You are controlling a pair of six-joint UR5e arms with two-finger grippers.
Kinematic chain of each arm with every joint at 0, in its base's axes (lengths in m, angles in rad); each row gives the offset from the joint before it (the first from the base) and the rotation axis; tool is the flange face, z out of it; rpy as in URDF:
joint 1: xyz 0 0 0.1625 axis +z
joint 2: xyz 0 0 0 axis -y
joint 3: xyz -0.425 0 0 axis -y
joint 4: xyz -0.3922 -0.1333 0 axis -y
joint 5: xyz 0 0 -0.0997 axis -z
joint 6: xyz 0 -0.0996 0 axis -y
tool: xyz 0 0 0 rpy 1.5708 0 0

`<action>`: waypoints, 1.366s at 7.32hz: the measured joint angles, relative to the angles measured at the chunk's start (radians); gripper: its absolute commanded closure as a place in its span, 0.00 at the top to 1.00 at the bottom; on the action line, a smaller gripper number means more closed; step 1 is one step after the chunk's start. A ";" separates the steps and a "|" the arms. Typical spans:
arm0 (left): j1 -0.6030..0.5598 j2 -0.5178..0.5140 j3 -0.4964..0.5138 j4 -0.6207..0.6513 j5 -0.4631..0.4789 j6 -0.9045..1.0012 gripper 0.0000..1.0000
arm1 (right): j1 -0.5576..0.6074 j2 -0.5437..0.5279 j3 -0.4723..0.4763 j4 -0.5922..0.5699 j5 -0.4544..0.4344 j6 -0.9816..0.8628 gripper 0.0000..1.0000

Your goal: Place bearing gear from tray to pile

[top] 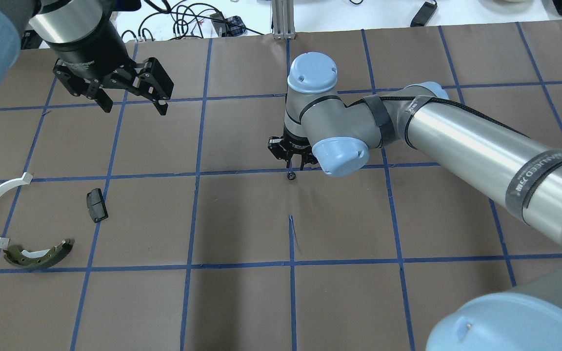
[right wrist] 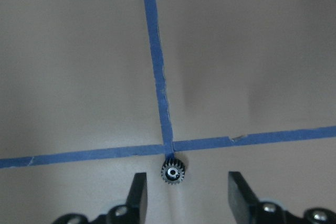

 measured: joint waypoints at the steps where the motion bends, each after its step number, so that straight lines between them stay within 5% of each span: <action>1: -0.002 -0.013 0.001 0.000 -0.006 -0.008 1.00 | -0.049 -0.036 -0.051 0.100 -0.012 -0.056 1.00; 3: -0.023 -0.078 0.004 0.039 -0.075 -0.118 1.00 | -0.220 -0.159 -0.110 0.314 -0.058 -0.276 1.00; 6: -0.189 -0.271 -0.008 0.280 -0.123 -0.258 1.00 | -0.540 -0.271 -0.112 0.501 -0.165 -0.728 0.99; 10: -0.379 -0.481 -0.028 0.506 0.013 -0.464 1.00 | -0.874 -0.236 -0.068 0.430 -0.286 -1.302 1.00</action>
